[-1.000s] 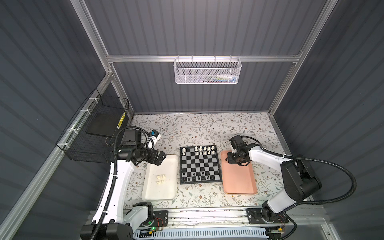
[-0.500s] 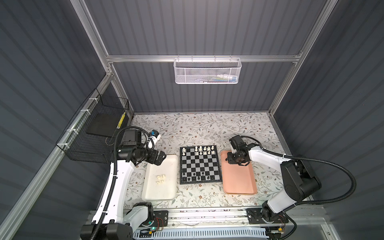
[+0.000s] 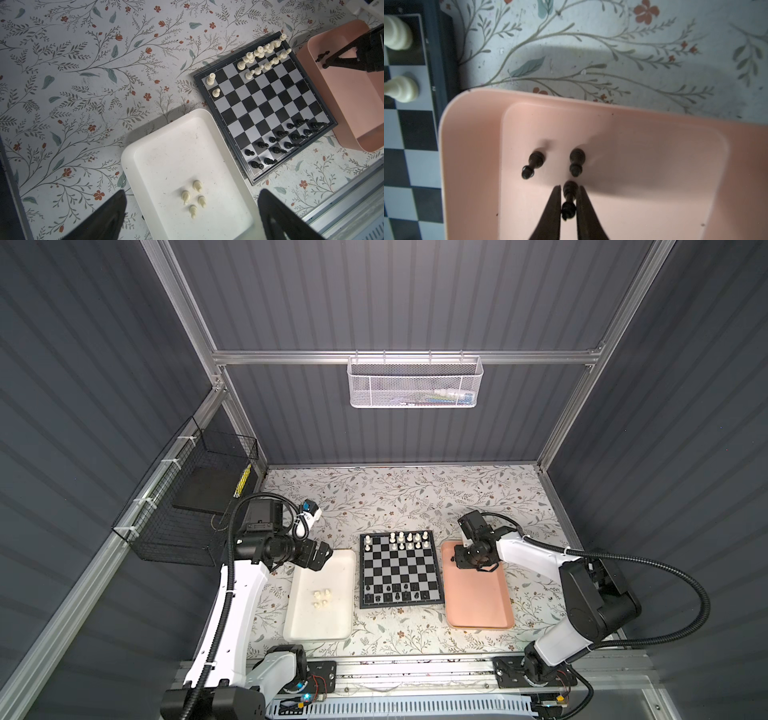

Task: Set up the chess pieces on the board
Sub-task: 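Close the right gripper on the black pawn and lift it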

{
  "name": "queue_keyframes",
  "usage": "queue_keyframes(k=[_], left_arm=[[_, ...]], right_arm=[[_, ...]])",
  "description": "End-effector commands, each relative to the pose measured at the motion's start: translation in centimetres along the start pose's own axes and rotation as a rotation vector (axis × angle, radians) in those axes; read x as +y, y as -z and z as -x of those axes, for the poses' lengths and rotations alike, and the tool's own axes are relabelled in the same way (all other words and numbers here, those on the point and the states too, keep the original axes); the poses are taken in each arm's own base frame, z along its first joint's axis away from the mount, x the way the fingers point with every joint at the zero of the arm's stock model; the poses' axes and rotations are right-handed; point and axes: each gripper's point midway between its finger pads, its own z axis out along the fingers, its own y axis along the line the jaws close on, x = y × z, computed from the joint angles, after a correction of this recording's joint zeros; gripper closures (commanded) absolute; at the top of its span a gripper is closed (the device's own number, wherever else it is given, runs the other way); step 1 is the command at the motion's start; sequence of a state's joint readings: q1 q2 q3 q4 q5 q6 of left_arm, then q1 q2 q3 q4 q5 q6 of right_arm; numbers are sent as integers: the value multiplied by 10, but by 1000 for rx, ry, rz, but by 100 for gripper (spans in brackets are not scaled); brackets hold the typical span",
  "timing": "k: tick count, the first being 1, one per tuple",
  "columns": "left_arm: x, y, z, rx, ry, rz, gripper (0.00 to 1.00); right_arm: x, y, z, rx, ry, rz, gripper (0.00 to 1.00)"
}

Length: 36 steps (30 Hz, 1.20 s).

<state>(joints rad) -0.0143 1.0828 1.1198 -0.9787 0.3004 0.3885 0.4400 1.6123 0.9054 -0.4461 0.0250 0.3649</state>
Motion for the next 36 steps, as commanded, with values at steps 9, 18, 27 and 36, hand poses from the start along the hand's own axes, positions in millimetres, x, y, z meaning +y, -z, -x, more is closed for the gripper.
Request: queue_keyframes(k=[9, 18, 27, 36], left_arm=[[-6, 5, 6, -28, 1, -16, 0], [-7, 3, 1, -7, -36, -25, 0], [-6, 5, -2, 4, -66, -15, 1], [-9, 6, -1, -6, -68, -25, 1]], right_arm=[[-3, 8, -1, 8, 1, -13, 88], [-2, 16, -3, 11, 8, -15, 88], [4, 20, -9, 16, 31, -35, 88], [7, 33, -16, -8, 44, -52, 88]])
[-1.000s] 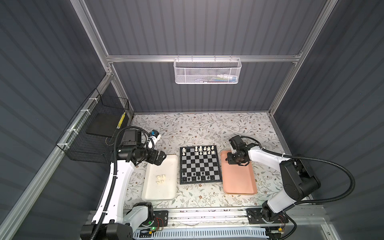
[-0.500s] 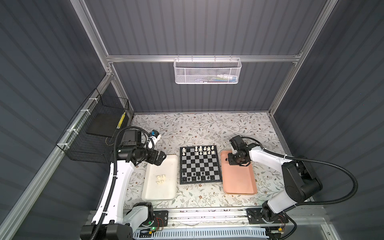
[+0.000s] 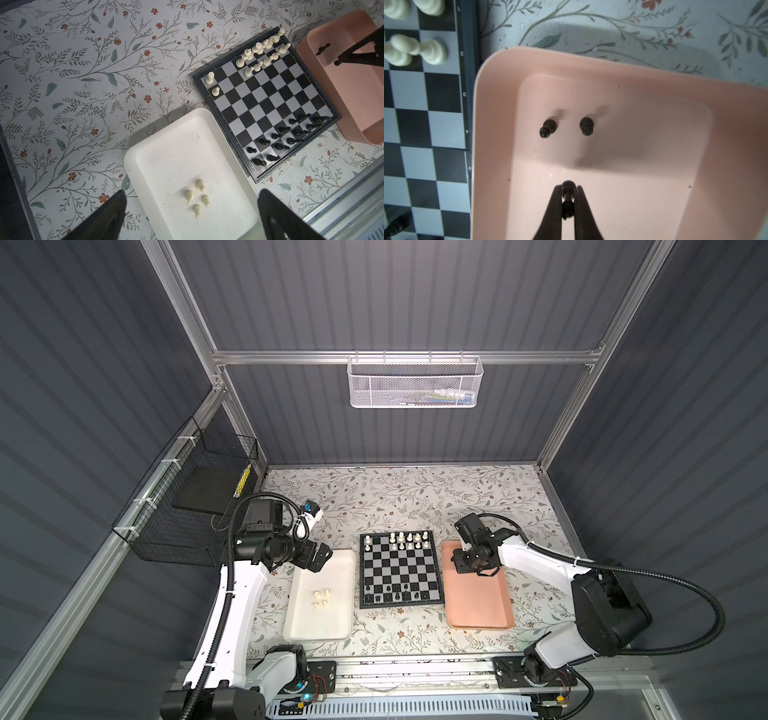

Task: Set up the chess pieces on the board
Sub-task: 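Close the right gripper on the black pawn and lift it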

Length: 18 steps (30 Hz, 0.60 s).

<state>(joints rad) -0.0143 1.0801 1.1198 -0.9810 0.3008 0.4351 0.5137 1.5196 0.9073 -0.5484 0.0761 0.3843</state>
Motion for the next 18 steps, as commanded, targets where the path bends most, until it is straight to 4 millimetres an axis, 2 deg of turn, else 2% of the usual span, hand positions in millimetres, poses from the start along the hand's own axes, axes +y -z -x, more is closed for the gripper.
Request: queue_keyframes(k=[1, 11, 12, 18], left_arm=[[-8, 6, 0, -7, -22, -24, 0], [-10, 10, 0, -20, -27, -16, 1], [-13, 10, -6, 2, -17, -29, 1], [-13, 14, -3, -7, -15, -24, 1]], right_arm=[[-3, 8, -4, -4, -4, -29, 88], [0, 23, -10, -23, 21, -47, 88], [1, 24, -10, -25, 21, -47, 88], [9, 31, -16, -35, 35, -40, 88]])
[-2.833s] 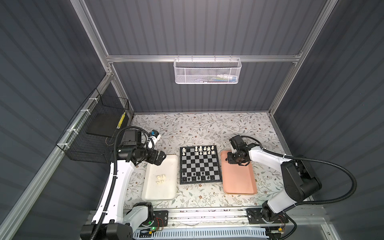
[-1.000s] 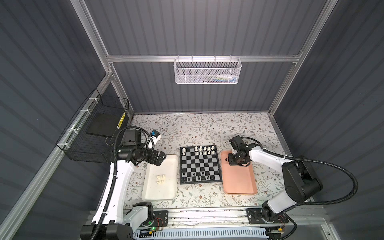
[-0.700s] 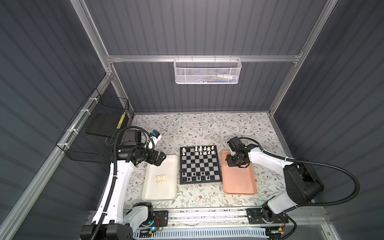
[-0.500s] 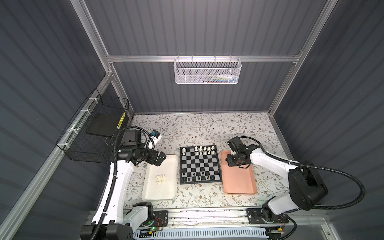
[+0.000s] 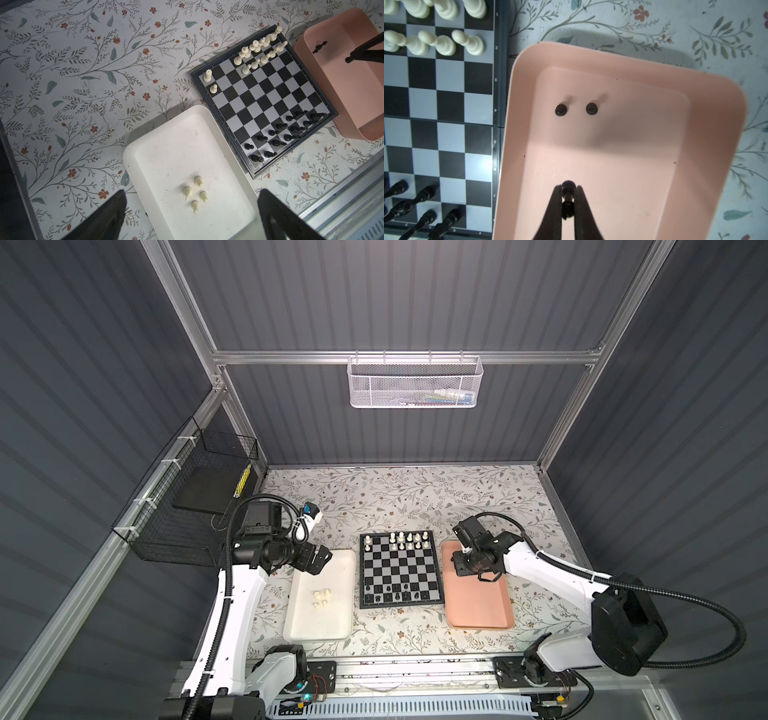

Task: Set up the chess pieces on the board
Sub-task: 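Close the right gripper on the black pawn and lift it, then carry the black pawn over the chessboard's near edge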

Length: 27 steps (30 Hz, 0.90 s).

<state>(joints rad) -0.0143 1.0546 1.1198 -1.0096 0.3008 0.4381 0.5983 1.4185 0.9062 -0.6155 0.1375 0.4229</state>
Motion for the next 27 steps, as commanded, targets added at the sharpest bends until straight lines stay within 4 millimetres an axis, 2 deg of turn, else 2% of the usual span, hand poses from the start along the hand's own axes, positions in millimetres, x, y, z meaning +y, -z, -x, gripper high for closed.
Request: queue_keyframes(k=[1, 16, 27], left_arm=[[-9, 9, 2, -12, -15, -22, 0], [-13, 11, 8, -36, -5, -50, 1], [-12, 13, 9, -36, -9, -37, 0]], right_arm=[[-1, 5, -10, 17, 5, -27, 88], [42, 30, -28, -20, 51, 43, 88], [71, 36, -36, -22, 114, 51, 88]])
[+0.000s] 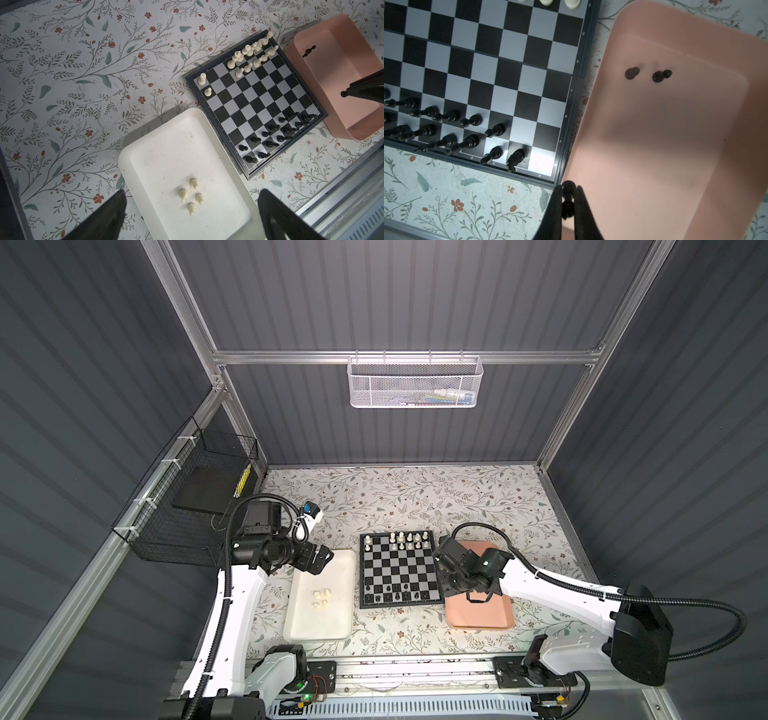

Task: Set up the chess pieces on the board
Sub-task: 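Carry the black pawn over the chessboard's near edge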

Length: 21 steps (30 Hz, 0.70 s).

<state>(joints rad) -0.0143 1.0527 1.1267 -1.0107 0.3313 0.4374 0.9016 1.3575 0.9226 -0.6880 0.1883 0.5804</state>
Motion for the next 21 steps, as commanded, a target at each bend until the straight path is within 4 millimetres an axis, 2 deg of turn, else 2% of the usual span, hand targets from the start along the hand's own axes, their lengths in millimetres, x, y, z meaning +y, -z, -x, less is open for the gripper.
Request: queue_keyframes(k=[1, 21], left_arm=[[-7, 10, 5, -15, -8, -13, 1], [-6, 11, 5, -11, -9, -11, 0]], right_arm=[[5, 2, 3, -5, -4, -23, 88], [25, -20, 3, 28, 46, -31, 88]])
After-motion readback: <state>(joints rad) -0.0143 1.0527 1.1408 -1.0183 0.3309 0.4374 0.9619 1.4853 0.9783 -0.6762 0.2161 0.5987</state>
